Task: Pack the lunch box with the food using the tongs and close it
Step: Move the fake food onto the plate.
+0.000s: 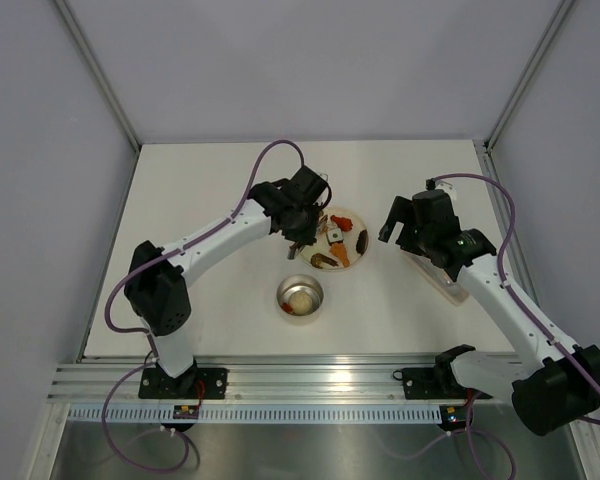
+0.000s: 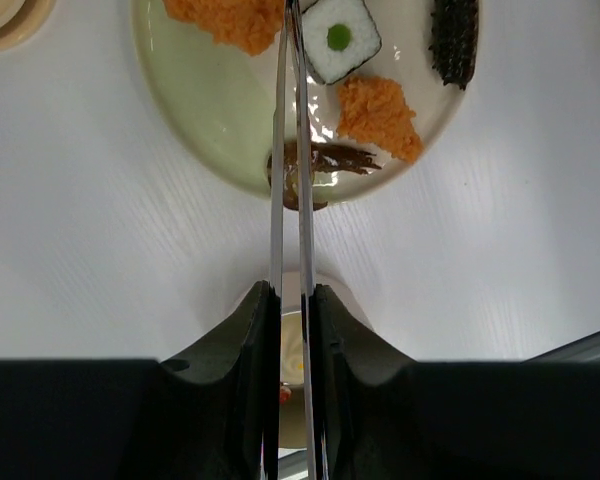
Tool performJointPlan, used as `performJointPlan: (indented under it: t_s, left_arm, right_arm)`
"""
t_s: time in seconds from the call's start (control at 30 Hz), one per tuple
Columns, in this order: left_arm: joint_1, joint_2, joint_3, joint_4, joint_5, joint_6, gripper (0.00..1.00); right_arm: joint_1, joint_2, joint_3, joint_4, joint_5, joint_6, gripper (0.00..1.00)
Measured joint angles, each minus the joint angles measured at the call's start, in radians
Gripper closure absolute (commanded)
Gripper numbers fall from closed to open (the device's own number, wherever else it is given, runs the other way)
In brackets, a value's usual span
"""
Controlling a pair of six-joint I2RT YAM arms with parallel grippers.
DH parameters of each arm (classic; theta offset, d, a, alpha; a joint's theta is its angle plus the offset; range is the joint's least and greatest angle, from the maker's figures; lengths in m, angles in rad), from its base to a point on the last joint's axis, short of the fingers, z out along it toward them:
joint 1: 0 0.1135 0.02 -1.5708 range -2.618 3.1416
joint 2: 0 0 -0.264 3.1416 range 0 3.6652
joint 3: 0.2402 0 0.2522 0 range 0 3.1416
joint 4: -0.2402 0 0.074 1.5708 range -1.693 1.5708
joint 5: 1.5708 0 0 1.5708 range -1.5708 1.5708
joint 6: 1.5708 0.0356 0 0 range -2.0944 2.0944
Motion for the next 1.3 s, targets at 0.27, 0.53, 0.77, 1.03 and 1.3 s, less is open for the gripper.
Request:
performJointPlan:
  t_s: [0.27,0.53,0.77,1.03,1.3]
  left_arm:
    - [-0.001,-0.026,-0.027,-0.026,-0.021,-0.003,0.84]
    - [-0.003,-0.069,-0.001,-0.064,-0.029,0.002,0.84]
    - [0.034,-0.069,0.052,-0.02,-0.055,0.014,0.86]
    - [0.132,-0.014,0.011,0.062,-0.049,0.027,0.86]
    - [0.119,0.014,-0.01,0.073,-0.013,0.032,0.86]
  right_arm:
    - [0.0,0.009,0.0,0.002,0.0,0.0,0.01]
    - [0.0,0.01,0.0,0.003,0.0,0.0,0.01]
    - [0.0,0.011,0.0,0.002,0.0,0.0,0.0]
    - [0.0,0.006,0.0,0.0,0.0,0.0,0.0]
    - [0.0,0.003,0.0,0.0,0.0,0.0,0.0]
